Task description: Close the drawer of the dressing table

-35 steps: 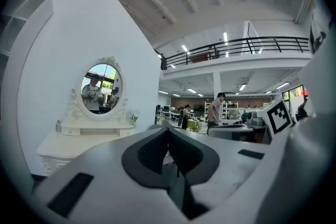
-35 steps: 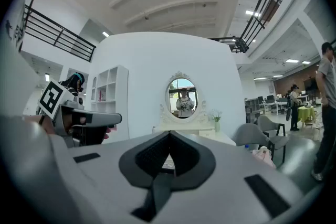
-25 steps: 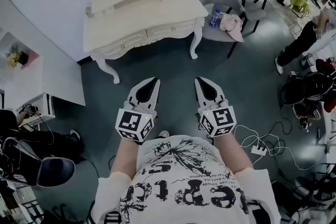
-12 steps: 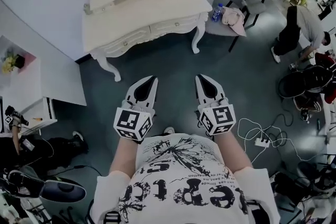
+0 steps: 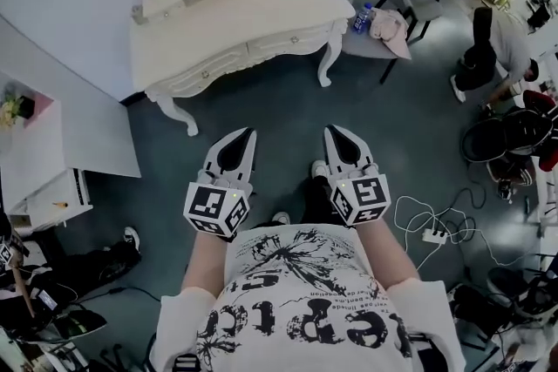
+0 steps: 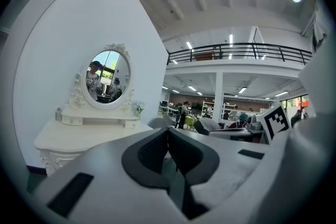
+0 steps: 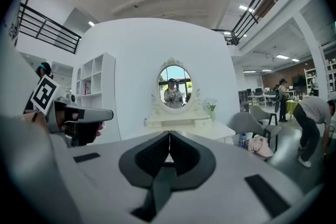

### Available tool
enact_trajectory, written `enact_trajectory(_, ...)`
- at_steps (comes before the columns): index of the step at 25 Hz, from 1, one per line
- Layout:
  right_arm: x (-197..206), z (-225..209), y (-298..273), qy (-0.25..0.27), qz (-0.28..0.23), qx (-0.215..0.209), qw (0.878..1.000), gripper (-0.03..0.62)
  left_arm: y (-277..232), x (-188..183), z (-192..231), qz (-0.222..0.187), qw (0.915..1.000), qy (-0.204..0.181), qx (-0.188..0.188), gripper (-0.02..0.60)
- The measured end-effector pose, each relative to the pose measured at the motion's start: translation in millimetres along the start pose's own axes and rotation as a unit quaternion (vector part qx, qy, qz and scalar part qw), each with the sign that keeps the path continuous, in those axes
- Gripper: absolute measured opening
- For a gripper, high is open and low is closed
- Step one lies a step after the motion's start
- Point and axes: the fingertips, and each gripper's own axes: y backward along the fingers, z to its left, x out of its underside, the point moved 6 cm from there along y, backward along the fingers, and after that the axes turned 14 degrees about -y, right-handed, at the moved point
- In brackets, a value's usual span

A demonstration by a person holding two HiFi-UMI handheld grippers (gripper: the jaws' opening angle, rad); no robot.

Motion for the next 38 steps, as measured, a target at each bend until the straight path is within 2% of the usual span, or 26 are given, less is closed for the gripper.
enact_trajectory(6, -18.6, -48.4, -47.0, 0.002, 0.005, -0.029, 1.0, 0.017, -55.8, 2.9, 10.7, 0.013, 0.9994, 0.001, -0.032, 0.02)
enact_trajectory(17, -102.6, -170.3, -148.3, 0.035, 0.016, -0.082, 0.996, 0.017, -217.6, -38.5, 21.3, -0.006, 0.9962, -0.003, -0.087, 0.02)
enact_trajectory(24, -122.8, -233.6, -197.5, 0.025, 0.035, -0.094, 0.995, 0.018, -288.5, -36.0, 26.5, 0.016, 0.9941, 0.004, -0.107, 0.02)
enact_trajectory(31, -128.5, -258.6, -256.0, 0.017, 0.059, -0.097, 0.993, 0.018, -328.5, -30.6, 64.2, 0.032, 0.9904, 0.018, -0.134, 0.02)
enact_trajectory(38, -142.9, -266.4, -335.2, 0.025, 0.069, -0.087, 0.993, 0.018, -383.3, -22.3, 130.3, 0.036, 0.9904, 0.033, -0.129, 0.02)
